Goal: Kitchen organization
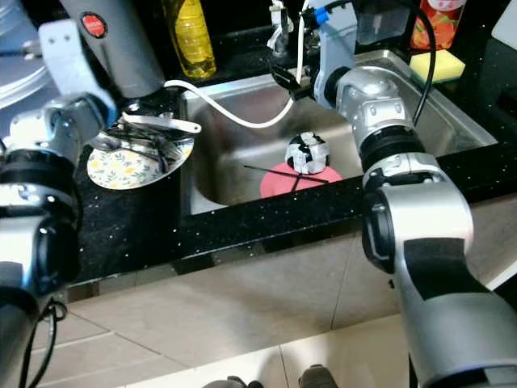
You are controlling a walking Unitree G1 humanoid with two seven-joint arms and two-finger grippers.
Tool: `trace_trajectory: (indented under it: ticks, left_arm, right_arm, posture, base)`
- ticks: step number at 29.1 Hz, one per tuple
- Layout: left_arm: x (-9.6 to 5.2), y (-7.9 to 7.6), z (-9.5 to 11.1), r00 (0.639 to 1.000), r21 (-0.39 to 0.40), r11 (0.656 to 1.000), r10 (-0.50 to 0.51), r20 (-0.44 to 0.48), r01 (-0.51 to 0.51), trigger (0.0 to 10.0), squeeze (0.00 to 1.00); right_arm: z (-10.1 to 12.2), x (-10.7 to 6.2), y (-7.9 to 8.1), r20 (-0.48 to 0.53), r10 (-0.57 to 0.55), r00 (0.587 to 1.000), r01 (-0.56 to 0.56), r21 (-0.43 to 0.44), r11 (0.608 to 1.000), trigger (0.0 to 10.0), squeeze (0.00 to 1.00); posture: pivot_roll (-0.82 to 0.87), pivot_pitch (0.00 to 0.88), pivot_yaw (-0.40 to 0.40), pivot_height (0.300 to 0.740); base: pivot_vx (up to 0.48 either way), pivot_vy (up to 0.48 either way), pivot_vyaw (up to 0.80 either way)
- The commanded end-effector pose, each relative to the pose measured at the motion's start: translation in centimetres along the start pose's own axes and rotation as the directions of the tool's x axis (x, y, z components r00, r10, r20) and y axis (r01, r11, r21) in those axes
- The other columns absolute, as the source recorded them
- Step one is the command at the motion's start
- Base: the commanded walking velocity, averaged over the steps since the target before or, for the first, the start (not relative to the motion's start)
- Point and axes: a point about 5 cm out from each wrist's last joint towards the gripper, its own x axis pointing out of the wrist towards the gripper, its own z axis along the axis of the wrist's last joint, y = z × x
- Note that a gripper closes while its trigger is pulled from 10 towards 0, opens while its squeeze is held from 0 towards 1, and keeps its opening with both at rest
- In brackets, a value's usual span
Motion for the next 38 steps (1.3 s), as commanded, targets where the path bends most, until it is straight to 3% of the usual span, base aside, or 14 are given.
trace_trajectory:
  ticks: [1, 2, 5, 6, 7, 13, 14, 18, 29, 30, 31, 32, 34, 38]
  left_arm:
    - [-0.5, -0.4, -0.1, 0.995, 0.104, 0.989, -0.104, -0.002, 0.104, 10.0, 0.00]
    - [-0.5, -0.4, -0.1, 0.995, 0.104, 0.989, -0.104, -0.002, 0.104, 10.0, 0.00]
    - [-1.9, -1.5, 0.1, 0.949, 0.262, 0.916, -0.315, 0.000, 0.304, 10.0, 0.00]
    - [-1.9, -1.5, 0.1, 0.949, 0.262, 0.916, -0.315, 0.000, 0.304, 10.0, 0.00]
    - [-2.4, -2.0, 0.2, 0.923, 0.287, 0.884, -0.385, 0.000, 0.368, 10.0, 0.00]
    - [-5.3, -3.8, 1.4, 0.766, 0.265, 0.753, -0.639, 0.075, 0.602, 10.0, 0.00]
    - [-5.3, -3.8, 1.4, 0.766, 0.265, 0.753, -0.639, 0.075, 0.602, 10.0, 0.00]
    - [-7.0, -4.6, 2.5, 0.638, 0.244, 0.650, -0.758, 0.138, 0.719, 10.0, 0.00]
    - [-7.0, -4.8, 2.2, 0.617, 0.240, 0.631, -0.775, 0.139, 0.738, 10.0, 0.00]
    - [-7.1, -4.9, 2.1, 0.615, 0.237, 0.628, -0.777, 0.137, 0.741, 10.0, 0.00]
    - [-7.1, -4.9, 2.1, 0.615, 0.237, 0.628, -0.777, 0.137, 0.741, 10.0, 0.00]
    - [-7.0, -4.8, 1.9, 0.620, 0.229, 0.634, -0.772, 0.136, 0.739, 10.0, 0.00]
    - [-7.0, -4.8, 1.9, 0.621, 0.226, 0.635, -0.772, 0.136, 0.739, 10.0, 0.00]
    - [-7.0, -4.8, 2.0, 0.619, 0.224, 0.634, -0.773, 0.140, 0.740, 10.0, 0.00]
  right_arm:
    - [1.4, 0.3, 0.6, 0.063, 0.060, 0.996, -0.063, 0.058, 0.996, 10.0, 0.00]
    - [1.4, 0.3, 0.6, 0.063, 0.060, 0.996, -0.063, 0.058, 0.996, 10.0, 0.00]
    - [3.0, 0.1, 0.9, 0.173, 0.131, 0.976, -0.159, 0.161, 0.974, 10.0, 0.00]
    - [3.0, 0.1, 0.9, 0.173, 0.131, 0.976, -0.159, 0.161, 0.974, 10.0, 0.00]
    - [3.5, 0.1, 1.0, 0.209, 0.156, 0.965, -0.195, 0.183, 0.964, 10.0, 0.00]
    - [5.2, -0.8, 1.2, 0.338, 0.291, 0.895, -0.379, 0.233, 0.896, 10.0, 0.00]
    - [5.2, -0.8, 1.2, 0.338, 0.291, 0.895, -0.379, 0.233, 0.896, 10.0, 0.00]
    - [4.7, -0.9, 1.6, 0.329, 0.353, 0.876, -0.436, 0.227, 0.871, 10.0, 0.00]
    - [4.5, -0.9, 2.0, 0.338, 0.391, 0.856, -0.477, 0.225, 0.850, 10.0, 0.00]
    - [4.5, -1.0, 2.0, 0.340, 0.396, 0.853, -0.483, 0.227, 0.846, 8.1, 0.00]
    - [4.5, -1.0, 2.0, 0.340, 0.396, 0.853, -0.483, 0.227, 0.846, 8.1, 0.00]
    - [4.7, -1.1, 2.1, 0.354, 0.412, 0.840, -0.506, 0.233, 0.831, 0.0, 0.00]
    - [4.8, -1.2, 2.1, 0.365, 0.425, 0.828, -0.524, 0.233, 0.819, 0.0, 0.00]
    - [5.5, -1.8, 2.6, 0.427, 0.507, 0.749, -0.625, 0.197, 0.756, 0.0, 0.00]
  posture:
    - [-0.02, 0.057, 0.101, 0.740]
    - [-0.02, 0.057, 0.101, 0.740]
    - [-0.02, 0.056, 0.102, 0.740]
    - [-0.02, 0.056, 0.102, 0.740]
    - [-0.02, 0.055, 0.103, 0.740]
    - [-0.03, 0.047, 0.104, 0.740]
    - [-0.03, 0.047, 0.104, 0.740]
    - [-0.04, 0.041, 0.106, 0.740]
    - [-0.04, 0.039, 0.107, 0.740]
    - [-0.04, 0.039, 0.107, 0.740]
    - [-0.04, 0.039, 0.107, 0.740]
    - [-0.04, 0.040, 0.105, 0.740]
    - [-0.04, 0.040, 0.105, 0.740]
    - [-0.04, 0.045, 0.104, 0.740]
  base:
    - [0.000, 0.000, 0.00]
    - [0.000, 0.000, 0.00]
    - [0.000, 0.000, 0.00]
    - [0.000, 0.000, 0.00]
    - [0.000, 0.000, 0.00]
    - [0.000, 0.000, 0.00]
    - [0.000, 0.000, 0.00]
    - [0.000, 0.000, 0.00]
    - [0.000, 0.000, 0.00]
    - [0.000, 0.000, 0.00]
    - [0.000, 0.000, 0.00]
    - [0.000, 0.000, 0.00]
    - [0.000, 0.000, 0.00]
    - [0.000, 0.000, 0.00]
